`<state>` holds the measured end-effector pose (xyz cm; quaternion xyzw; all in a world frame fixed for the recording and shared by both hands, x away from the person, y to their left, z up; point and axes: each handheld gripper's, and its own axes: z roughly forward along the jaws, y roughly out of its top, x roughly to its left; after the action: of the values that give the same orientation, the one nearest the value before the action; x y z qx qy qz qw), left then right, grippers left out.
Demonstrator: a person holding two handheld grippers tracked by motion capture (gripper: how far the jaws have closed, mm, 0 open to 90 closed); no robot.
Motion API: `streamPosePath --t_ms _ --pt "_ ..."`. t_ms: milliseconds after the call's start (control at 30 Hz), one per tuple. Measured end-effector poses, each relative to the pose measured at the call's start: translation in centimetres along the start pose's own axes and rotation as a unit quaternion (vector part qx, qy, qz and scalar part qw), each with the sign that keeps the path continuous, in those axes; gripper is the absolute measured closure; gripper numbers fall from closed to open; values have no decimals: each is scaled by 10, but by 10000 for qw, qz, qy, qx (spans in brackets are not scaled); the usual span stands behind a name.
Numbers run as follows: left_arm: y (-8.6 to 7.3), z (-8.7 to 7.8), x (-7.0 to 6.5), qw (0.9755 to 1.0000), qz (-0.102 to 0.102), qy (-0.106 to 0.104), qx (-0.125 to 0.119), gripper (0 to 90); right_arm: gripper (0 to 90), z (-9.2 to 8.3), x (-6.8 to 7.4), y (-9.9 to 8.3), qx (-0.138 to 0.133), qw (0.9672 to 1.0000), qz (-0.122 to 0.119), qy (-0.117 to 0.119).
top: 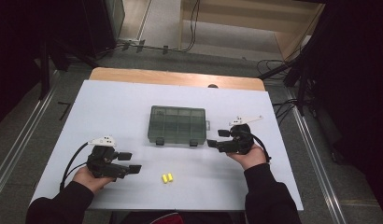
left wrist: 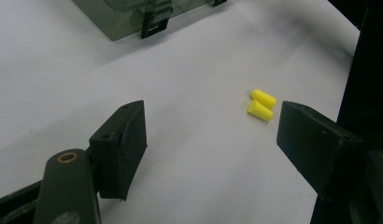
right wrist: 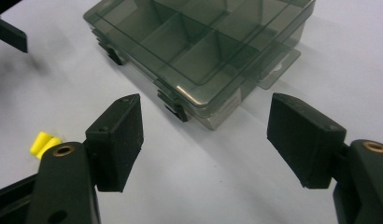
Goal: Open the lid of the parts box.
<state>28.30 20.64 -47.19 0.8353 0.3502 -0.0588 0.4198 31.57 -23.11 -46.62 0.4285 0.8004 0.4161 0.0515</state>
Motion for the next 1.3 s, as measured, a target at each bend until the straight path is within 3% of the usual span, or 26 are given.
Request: streamPosePath --t_ms 167,233,300,400,433,567,700,1300 --pt "0 0 0 10000 -12 -15 -22 247 361 5 -1 -4 57 9999 59 -61" --pt "0 1 1 10000 -7 -6 -31 247 470 9 -1 -6 144 9999 74 -31" --pt "0 0 1 10000 -3 -23 -16 247 511 11 -1 -7 180 9998 64 -17" --pt "0 0 0 10000 -23 -8 -31 247 666 14 -1 -9 251 9997 44 61" --pt "0 0 1 10000 -17 -14 -17 247 767 15 -1 -11 301 9995 47 81" --pt "0 0 0 10000 -11 -28 -25 247 867 18 -4 -15 389 9992 52 85" --pt "0 0 0 10000 -12 -4 -20 247 873 23 -7 -16 488 9987 79 97" --pt "0 1 1 10000 -17 16 -14 248 873 34 -5 -11 461 9989 48 107"
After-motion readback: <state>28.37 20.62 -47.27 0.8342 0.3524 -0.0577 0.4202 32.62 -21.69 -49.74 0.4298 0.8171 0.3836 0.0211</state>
